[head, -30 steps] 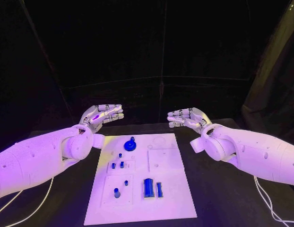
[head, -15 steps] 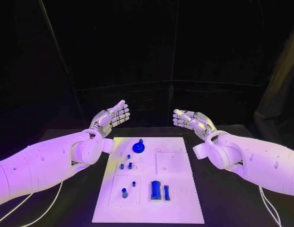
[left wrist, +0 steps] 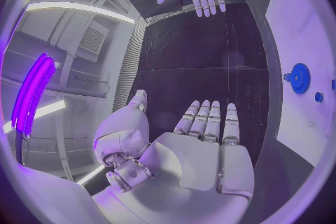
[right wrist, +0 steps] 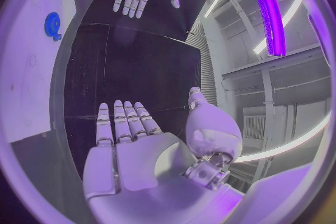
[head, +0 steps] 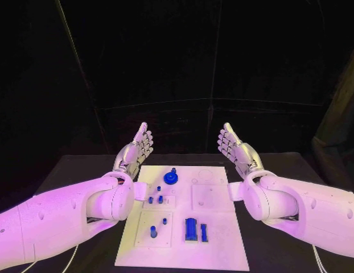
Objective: Assemble the parts on the task board
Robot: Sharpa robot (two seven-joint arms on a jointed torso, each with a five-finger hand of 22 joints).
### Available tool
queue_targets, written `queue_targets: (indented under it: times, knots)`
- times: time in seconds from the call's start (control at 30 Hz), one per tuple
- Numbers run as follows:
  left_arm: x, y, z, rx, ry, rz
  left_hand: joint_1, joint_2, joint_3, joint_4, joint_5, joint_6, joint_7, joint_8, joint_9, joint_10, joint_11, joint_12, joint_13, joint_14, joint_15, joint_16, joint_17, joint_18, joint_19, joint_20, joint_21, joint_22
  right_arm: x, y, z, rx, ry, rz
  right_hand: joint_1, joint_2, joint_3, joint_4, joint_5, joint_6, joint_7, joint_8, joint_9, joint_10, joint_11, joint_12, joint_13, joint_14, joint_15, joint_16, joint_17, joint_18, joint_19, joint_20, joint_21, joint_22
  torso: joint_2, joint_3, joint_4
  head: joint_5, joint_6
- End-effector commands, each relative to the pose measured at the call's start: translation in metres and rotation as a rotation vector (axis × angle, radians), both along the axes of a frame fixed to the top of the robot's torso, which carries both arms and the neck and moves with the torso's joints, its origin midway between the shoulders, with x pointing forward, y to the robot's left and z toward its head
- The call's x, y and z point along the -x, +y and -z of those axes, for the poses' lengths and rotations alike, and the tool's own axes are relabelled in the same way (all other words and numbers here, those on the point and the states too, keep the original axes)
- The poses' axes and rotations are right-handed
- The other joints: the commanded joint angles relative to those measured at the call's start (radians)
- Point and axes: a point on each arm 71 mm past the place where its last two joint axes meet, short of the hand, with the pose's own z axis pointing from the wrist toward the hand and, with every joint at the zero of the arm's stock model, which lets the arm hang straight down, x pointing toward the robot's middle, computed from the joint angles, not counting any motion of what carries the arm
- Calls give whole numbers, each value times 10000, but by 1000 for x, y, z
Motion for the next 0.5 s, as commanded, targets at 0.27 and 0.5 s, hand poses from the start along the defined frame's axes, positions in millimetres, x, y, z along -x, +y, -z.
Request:
queue_targets:
  times: [0.27, 0.5]
  knots:
    - [8, 3, -7, -866, -582, -1143, -1938, -1, -166, 0, -37, -1429, -99, -39, -21, -1447, -149, -66, -15, -1328, -99, -199, -35, -395, -1081, -841, -39, -317, 2, -5, -3, -1, -68, 1073, -2137, -9, 139, -24, -63, -1361, -201, -39, -22, -1556, -162, -71, -16, -1641, -83, -44, -23, -604, -1275, -757, -134, -161, -1, 2, 5, -2, -1]
    - [8, 3, -7, -866, -582, -1143, -2438, -1, -166, 0, -37, -1793, -99, -39, -21, -1810, -149, -66, -15, -1671, -99, -199, -35, -395, -1339, -841, -39, -317, 2, -5, -3, -1, -68, 1073, -2679, -9, 139, -24, -63, -1709, -201, -39, -22, -1953, -162, -71, -16, -2063, -83, -44, -23, -604, -1588, -757, -134, -161, -1, 2, 5, -2, -1]
